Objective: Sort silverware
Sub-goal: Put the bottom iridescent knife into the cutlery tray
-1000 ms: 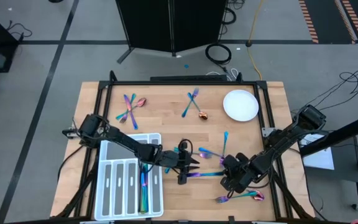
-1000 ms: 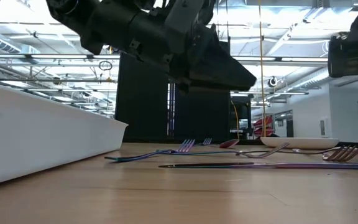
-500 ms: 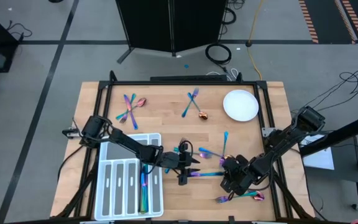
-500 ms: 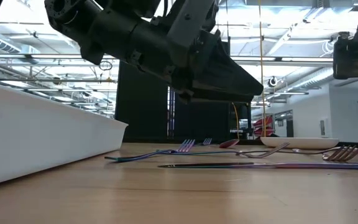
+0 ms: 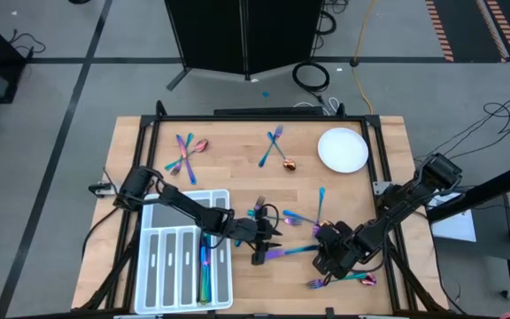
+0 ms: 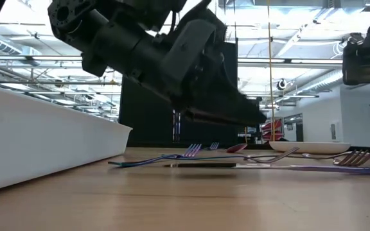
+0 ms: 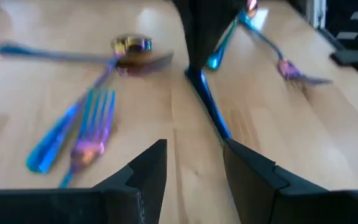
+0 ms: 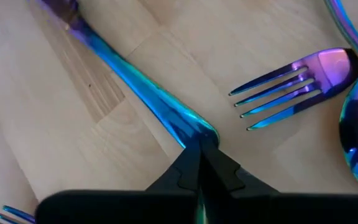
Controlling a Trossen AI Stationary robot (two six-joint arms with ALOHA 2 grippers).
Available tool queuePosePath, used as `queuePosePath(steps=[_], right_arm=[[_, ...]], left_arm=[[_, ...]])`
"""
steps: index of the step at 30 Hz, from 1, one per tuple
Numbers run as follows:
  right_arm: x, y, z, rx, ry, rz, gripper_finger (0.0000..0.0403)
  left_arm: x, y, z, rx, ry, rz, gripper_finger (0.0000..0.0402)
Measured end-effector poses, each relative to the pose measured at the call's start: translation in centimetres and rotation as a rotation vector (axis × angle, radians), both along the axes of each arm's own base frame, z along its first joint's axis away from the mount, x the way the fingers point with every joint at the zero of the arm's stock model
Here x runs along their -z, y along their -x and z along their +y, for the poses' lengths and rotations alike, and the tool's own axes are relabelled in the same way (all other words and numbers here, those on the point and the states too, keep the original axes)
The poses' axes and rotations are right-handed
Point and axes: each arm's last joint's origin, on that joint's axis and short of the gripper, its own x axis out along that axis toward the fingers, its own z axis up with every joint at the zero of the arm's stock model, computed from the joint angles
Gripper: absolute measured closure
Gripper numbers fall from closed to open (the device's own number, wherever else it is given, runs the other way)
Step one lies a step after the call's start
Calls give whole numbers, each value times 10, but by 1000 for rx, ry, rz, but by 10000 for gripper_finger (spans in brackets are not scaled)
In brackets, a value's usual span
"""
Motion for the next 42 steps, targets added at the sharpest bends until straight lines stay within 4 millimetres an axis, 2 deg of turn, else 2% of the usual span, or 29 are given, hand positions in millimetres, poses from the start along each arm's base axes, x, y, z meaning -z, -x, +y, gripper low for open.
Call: queuePosePath(steps=[9,13,19,23,27,32,35,42], right_arm=[[3,0,1,13,-29,23,403],[4,0,2,4,-45,34,403],[5,0,2,0,-48,34,403],[5,0,2,0,-47,33,403],[5,1,3,-3,-45,35,403],[5,1,3,-12,-40,36,403],[5,1,3,-20,-36,35,403],[5,1,2,-22,-32,35,403]], left_arm=[[-2,-1,-2,41,39,-23,243],[8,-3,-1,41,31,-17,243],[23,-28,-9,80,-44,-32,229],[9,-46,-15,109,-130,-76,199],[3,-53,-17,138,-220,-19,176],[3,-56,-5,140,-189,173,171],[7,-54,0,130,-192,199,171],[9,-54,0,139,-187,211,171]])
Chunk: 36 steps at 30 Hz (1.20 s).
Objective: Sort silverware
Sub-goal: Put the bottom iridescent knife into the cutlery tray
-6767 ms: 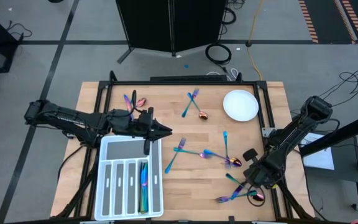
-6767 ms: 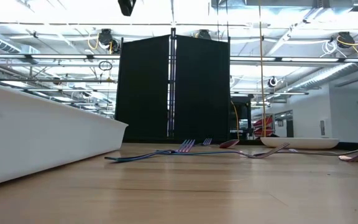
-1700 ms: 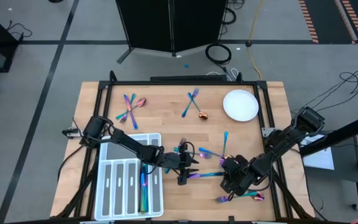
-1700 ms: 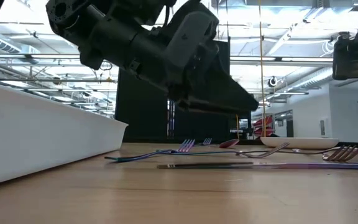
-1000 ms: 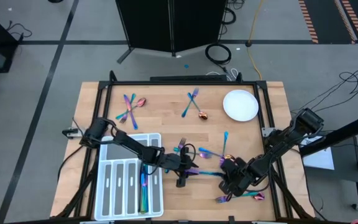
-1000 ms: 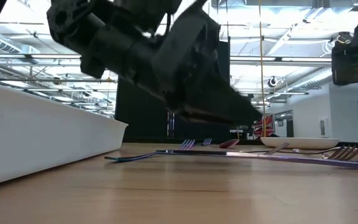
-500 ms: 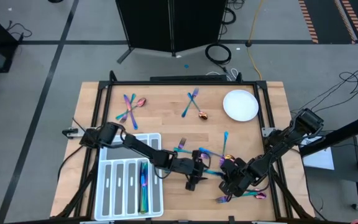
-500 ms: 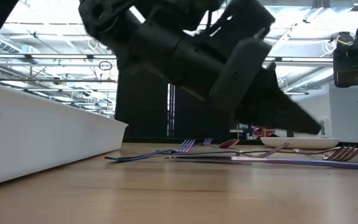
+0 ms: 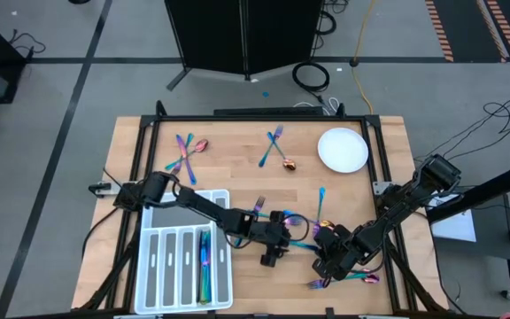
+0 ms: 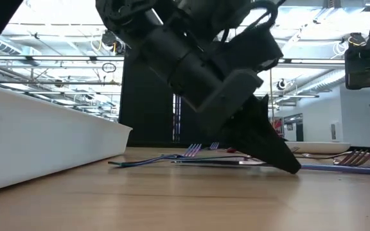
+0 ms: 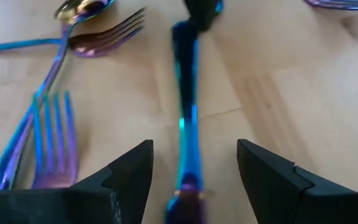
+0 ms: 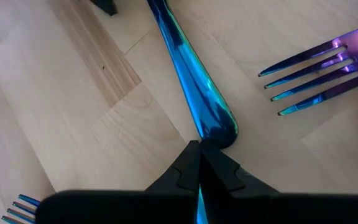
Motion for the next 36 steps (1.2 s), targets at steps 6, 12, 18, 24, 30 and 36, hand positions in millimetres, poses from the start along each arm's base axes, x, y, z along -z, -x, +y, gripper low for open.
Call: queuePosePath(steps=[6,12,18,24,30,36], right_arm=[[0,0,0,1,0,-1,403],[0,0,0,2,1,-3,403],[0,0,0,-3,1,-8,403],[0,-1,1,-19,2,-17,403],[0,-1,1,-23,2,-20,403],[0,-2,1,-25,3,-23,403]], left_arm=[[1,1,-1,13,28,17,181],[5,2,0,15,47,49,234],[15,2,1,-19,71,82,251],[19,3,1,-19,67,98,252],[20,3,1,-37,81,113,271],[20,3,2,-39,82,114,325]])
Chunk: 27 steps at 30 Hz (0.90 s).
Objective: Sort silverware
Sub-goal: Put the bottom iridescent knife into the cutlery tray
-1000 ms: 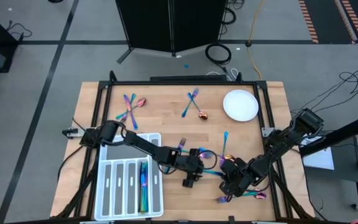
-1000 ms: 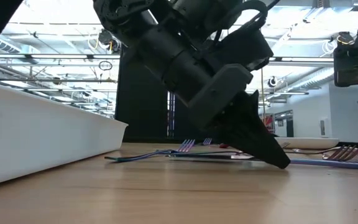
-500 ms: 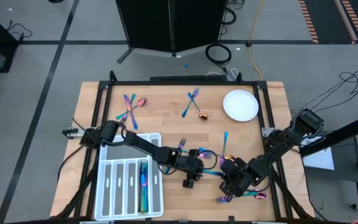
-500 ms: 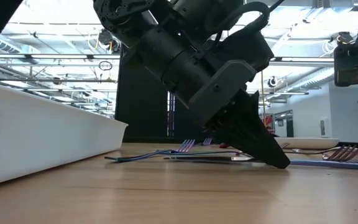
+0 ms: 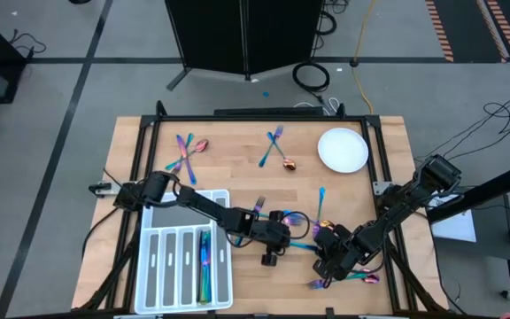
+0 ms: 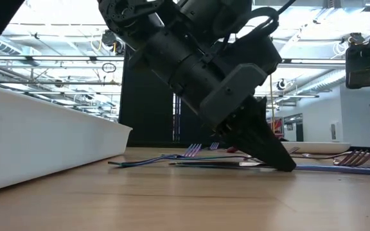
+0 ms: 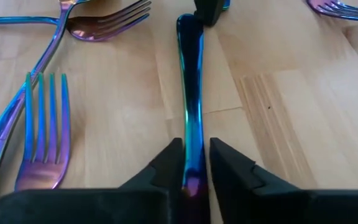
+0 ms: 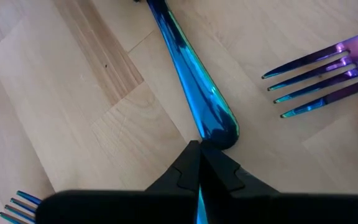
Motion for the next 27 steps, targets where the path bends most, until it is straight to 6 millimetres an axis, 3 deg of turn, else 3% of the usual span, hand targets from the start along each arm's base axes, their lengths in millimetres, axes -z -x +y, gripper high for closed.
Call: queuePosePath(steps=[7,12,16,27], right_arm=[[-10,0,-1,-28,7,-41,403],[-35,1,-5,-47,42,-157,403],[-42,2,-8,-53,69,-194,403],[-31,7,-11,-35,115,-104,403]], left_arm=[[0,0,2,6,1,0,369],[-2,-2,2,6,3,-6,374],[-8,-6,1,19,-5,-29,374],[-35,-5,0,35,-1,-47,378]])
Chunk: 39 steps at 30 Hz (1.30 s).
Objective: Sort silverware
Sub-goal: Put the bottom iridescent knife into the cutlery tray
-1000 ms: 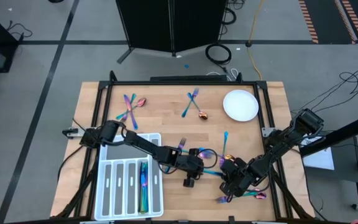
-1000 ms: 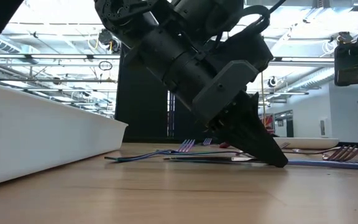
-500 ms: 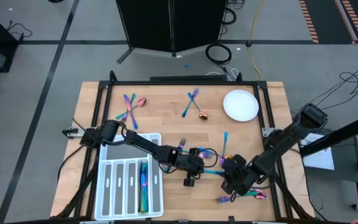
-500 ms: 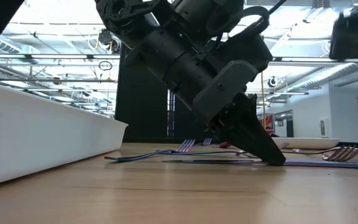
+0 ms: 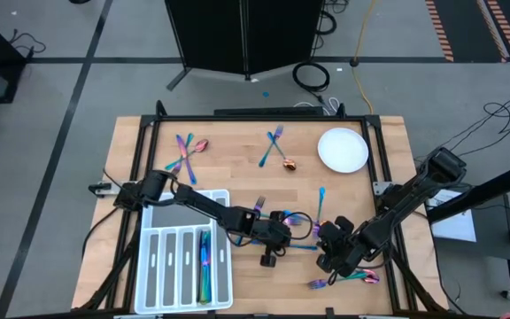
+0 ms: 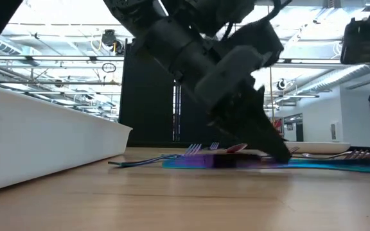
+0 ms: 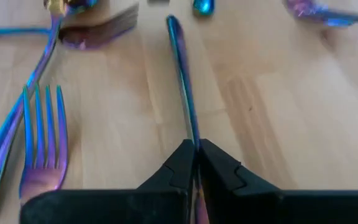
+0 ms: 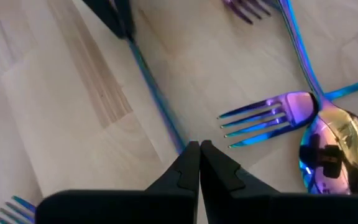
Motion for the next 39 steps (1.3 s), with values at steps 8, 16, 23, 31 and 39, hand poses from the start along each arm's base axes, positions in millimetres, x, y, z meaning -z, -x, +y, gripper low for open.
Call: queuePosePath(steps=[8,16,23,31,39], right_arm=[[6,0,-1,-8,34,20,403],[6,-2,-3,-47,89,12,403],[5,-6,-6,-39,93,1,403],[4,-8,-3,-42,60,-32,403],[3,-5,3,-62,54,-46,403]], left_arm=[[-2,0,0,17,-6,1,377],[-2,0,-1,19,-6,-1,376],[-26,6,-1,23,-5,-6,389],[-51,24,-2,60,-43,39,400],[-68,69,0,6,-78,-65,401]])
